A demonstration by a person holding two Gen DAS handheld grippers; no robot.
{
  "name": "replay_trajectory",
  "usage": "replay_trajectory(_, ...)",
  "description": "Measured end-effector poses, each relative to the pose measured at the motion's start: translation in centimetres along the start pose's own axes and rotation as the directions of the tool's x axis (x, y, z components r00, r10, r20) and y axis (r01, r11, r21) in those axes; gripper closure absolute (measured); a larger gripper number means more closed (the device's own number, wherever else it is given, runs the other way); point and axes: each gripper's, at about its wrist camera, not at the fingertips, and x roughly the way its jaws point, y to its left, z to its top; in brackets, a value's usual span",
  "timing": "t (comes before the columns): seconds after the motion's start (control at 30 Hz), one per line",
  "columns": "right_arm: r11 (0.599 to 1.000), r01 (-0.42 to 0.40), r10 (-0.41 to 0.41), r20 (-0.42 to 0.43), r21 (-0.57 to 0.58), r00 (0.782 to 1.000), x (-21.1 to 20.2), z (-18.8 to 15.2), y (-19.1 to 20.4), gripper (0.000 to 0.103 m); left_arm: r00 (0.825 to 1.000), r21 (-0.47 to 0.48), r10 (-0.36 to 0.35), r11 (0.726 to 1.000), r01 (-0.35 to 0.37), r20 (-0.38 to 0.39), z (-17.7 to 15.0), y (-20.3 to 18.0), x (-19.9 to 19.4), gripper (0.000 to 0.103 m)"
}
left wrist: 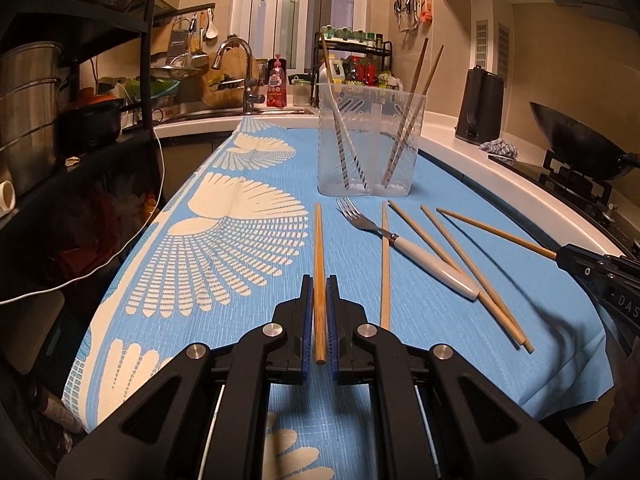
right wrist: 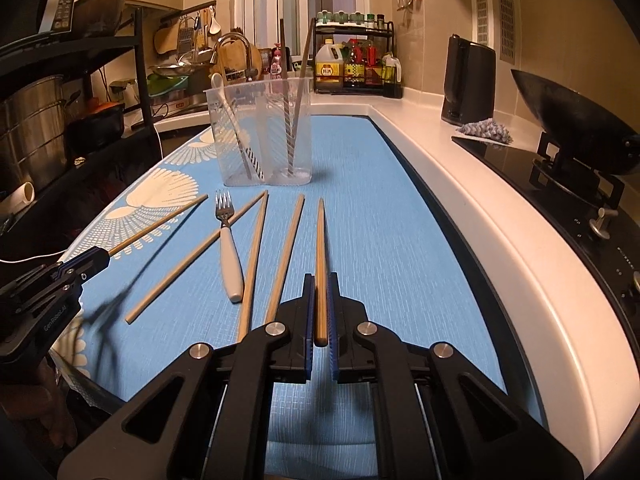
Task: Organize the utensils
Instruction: 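Lift the held chopsticks with both tools toward the clear container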
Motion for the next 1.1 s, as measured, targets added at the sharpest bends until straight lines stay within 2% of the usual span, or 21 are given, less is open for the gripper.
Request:
replay_trajectory(0.67,1.0,-0.014,0.011,0.094,0.026,0.995,-4.0,4.1,-1.1,0.097,0.996,0.026,-0.022,0.999,0.02,0.089,2.6,-0.5,-2.8,0.096)
replay_trajectory(1.1,0.997,-0.07,0.066,0.129,0.028,0.989,-4.7,10.2,-1.9,0.097,0.993,0.025,-0.09,0.996,0.088,0.077,10.6,0.6,-2.7,0.096)
